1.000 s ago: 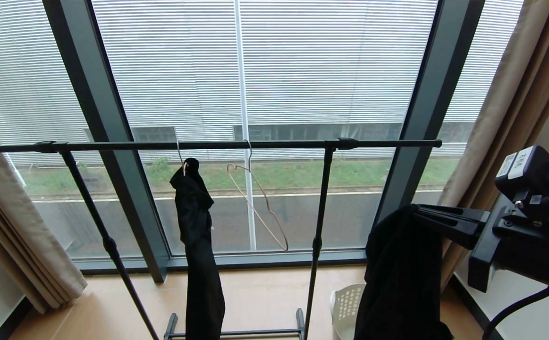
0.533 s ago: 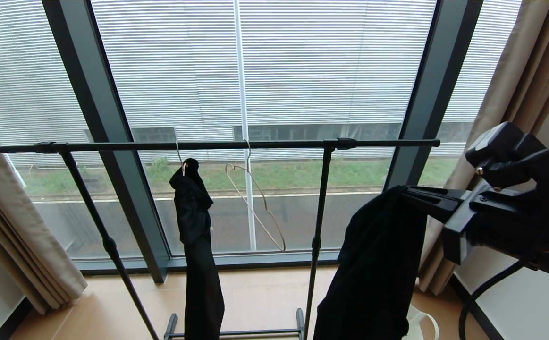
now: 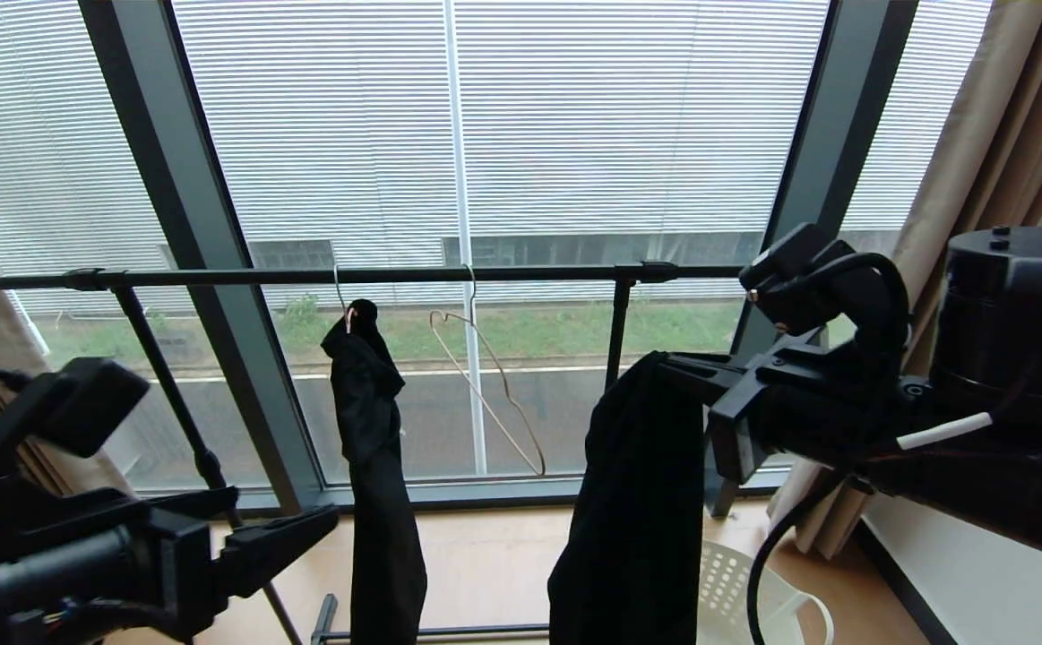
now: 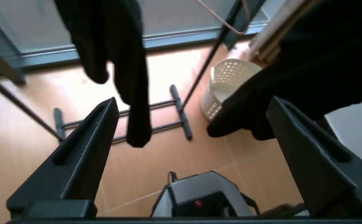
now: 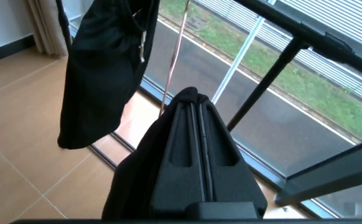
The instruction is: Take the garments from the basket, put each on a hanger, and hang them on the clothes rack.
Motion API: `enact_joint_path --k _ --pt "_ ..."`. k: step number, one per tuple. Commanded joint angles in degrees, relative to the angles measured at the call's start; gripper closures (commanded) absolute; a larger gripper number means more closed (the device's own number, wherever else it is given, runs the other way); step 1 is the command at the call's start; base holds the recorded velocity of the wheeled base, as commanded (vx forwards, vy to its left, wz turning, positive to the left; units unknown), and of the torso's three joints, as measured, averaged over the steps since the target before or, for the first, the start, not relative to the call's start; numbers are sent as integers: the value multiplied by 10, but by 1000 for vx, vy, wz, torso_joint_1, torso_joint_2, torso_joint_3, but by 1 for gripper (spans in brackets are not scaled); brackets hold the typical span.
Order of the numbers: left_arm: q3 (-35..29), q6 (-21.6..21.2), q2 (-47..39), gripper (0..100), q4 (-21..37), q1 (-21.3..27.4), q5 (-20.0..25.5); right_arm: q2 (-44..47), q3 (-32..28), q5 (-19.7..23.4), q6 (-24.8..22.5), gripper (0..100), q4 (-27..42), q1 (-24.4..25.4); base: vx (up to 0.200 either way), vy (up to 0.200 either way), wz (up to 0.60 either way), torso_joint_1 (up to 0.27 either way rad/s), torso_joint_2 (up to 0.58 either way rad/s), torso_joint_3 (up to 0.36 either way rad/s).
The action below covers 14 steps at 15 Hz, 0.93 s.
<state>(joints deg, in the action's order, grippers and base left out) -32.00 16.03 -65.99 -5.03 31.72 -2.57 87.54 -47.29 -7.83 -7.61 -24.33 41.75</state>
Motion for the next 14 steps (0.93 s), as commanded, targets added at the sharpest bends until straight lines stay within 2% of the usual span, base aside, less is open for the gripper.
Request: enact_joint_path --k 1,2,3,6,8,11,14 --pt "-33 28 -131 0 -52 75 -6 60 -33 -32 0 100 -8 12 0 0 0 0 0 0" --pt "-36 34 -146 0 -71 82 -6 68 -41 -44 0 100 -12 18 0 0 0 0 0 0" --pt "-42 43 -180 0 -115 99 -6 79 -46 -66 0 100 -34 27 0 0 0 0 0 0" --pt "-56 45 -231 0 -184 135 -2 83 -48 -75 -2 100 -41 34 0 0 0 0 0 0" --pt "-71 45 -261 0 -203 147 -2 83 -47 -76 -2 100 -39 35 0 0 0 0 0 0" --pt "-133 56 -320 0 -205 150 -2 72 -45 -77 -2 100 -39 42 0 0 0 0 0 0" --pt "-149 70 -328 0 -205 158 11 60 -43 -92 -5 100 -35 54 0 0 0 0 0 0"
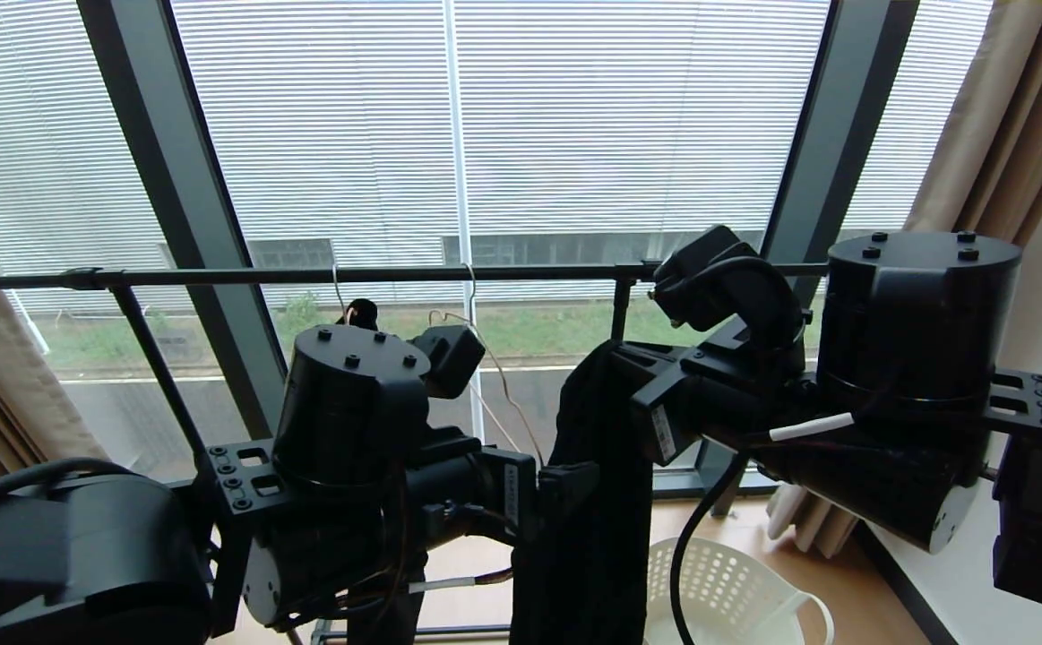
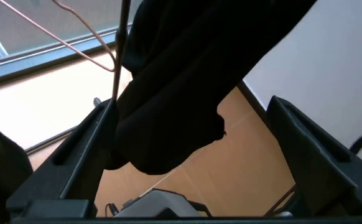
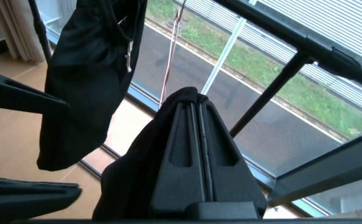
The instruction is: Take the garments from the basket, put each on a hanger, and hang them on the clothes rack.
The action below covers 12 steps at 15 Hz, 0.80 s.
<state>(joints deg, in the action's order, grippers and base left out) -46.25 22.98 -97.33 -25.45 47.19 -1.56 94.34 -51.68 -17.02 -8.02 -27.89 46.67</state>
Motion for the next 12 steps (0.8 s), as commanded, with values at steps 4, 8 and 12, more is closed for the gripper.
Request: enact_joint_path --k 4,8,12 --pt "-9 0 -26 0 0 11 3 -9 6 -6 0 100 -1 23 0 0 0 0 0 0" --pt "-35 2 -59 0 0 4 -2 -12 6 -14 0 100 -1 29 0 0 0 0 0 0" --pt "-56 2 -85 0 0 -39 -4 -26 13 -17 0 100 -3 31 0 0 0 0 0 0"
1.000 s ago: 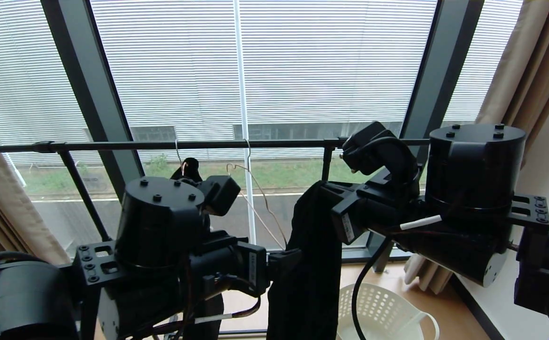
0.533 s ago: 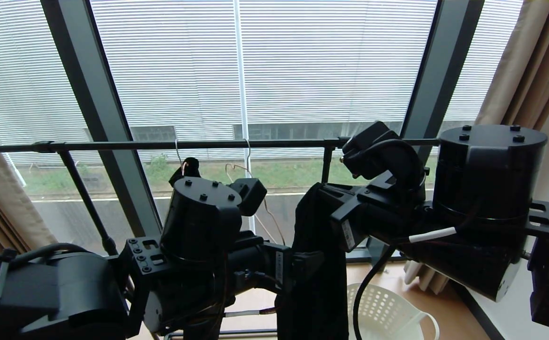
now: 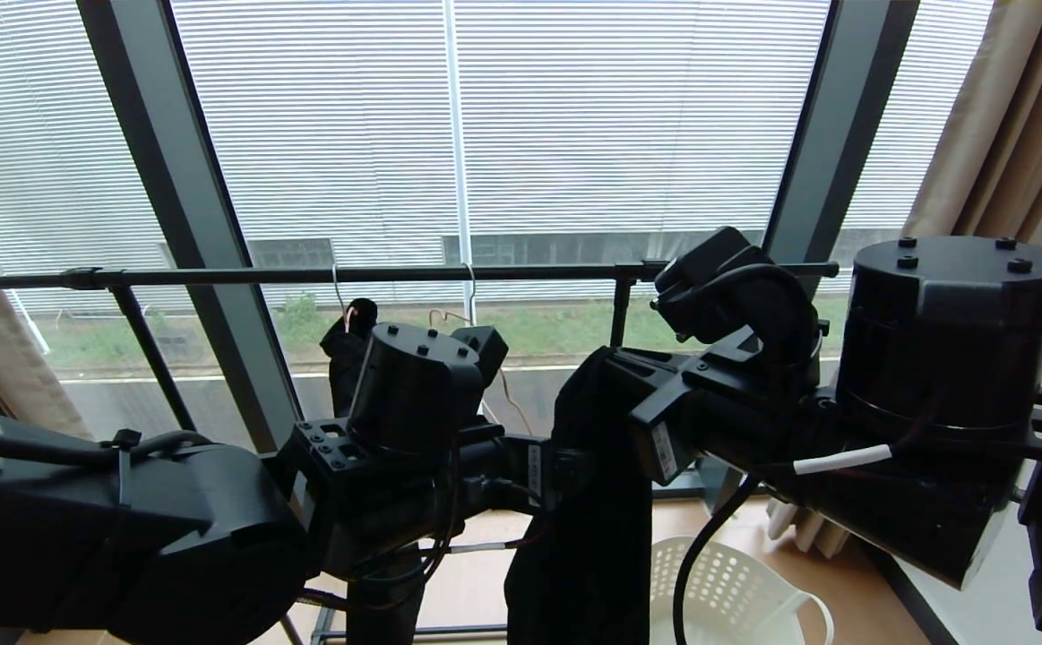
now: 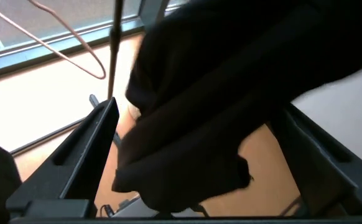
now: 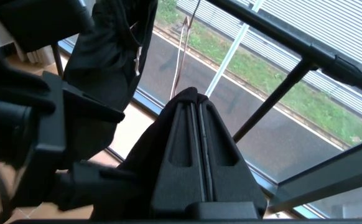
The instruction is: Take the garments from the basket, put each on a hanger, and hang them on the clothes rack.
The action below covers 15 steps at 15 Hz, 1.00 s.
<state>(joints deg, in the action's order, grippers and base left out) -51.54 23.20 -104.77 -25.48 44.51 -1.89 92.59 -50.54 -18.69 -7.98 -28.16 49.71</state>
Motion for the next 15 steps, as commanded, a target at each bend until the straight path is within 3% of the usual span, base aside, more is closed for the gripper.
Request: enact_joint_path --k 1,5,9,15 --pt "-2 0 -12 0 0 -19 0 -11 4 0 0 100 -1 0 0 0 0 0 0 0" --pt "-17 -2 -40 0 1 -24 -24 -20 4 -2 0 100 -2 0 0 0 0 0 0 0" --pt "6 -3 -61 0 5 18 -82 -11 -17 -43 0 100 -4 0 0 0 0 0 0 0" --pt "36 -3 -74 0 6 55 -111 -7 -37 -69 0 100 -4 -1 0 0 0 0 0 0"
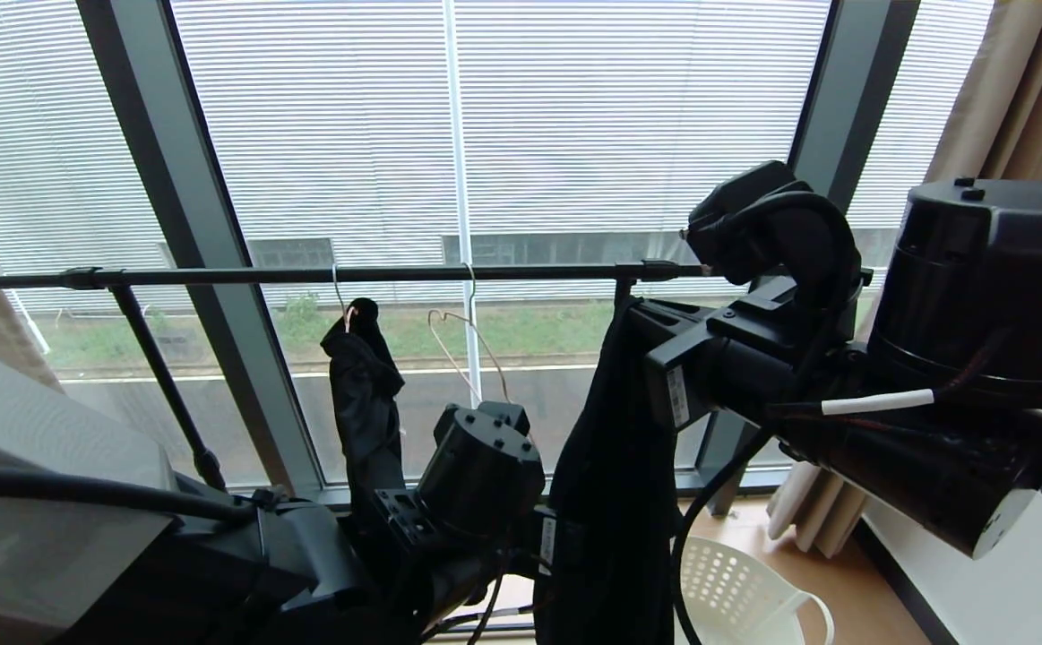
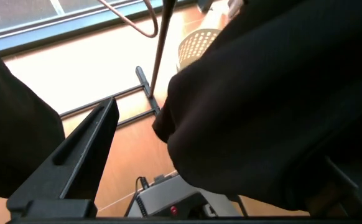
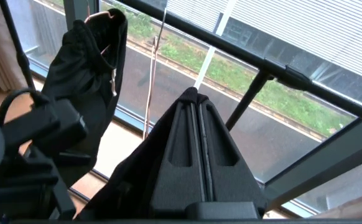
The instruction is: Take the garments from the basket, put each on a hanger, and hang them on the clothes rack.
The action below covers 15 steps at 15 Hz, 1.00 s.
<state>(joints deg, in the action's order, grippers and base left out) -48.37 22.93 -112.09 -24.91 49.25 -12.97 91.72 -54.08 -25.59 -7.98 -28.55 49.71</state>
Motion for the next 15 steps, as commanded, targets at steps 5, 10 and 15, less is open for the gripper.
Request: enact_joint_path --k 5,10,15 --pt "41 0 18 0 -1 41 -14 25 -19 -28 0 100 -1 -9 0 0 0 0 0 0" --pt "86 -3 92 0 0 41 -16 53 -42 -29 1 100 -1 -44 0 0 0 0 0 0" --pt "108 -10 135 100 0 38 -19 54 -44 -29 2 100 -2 -80 0 0 0 0 0 0"
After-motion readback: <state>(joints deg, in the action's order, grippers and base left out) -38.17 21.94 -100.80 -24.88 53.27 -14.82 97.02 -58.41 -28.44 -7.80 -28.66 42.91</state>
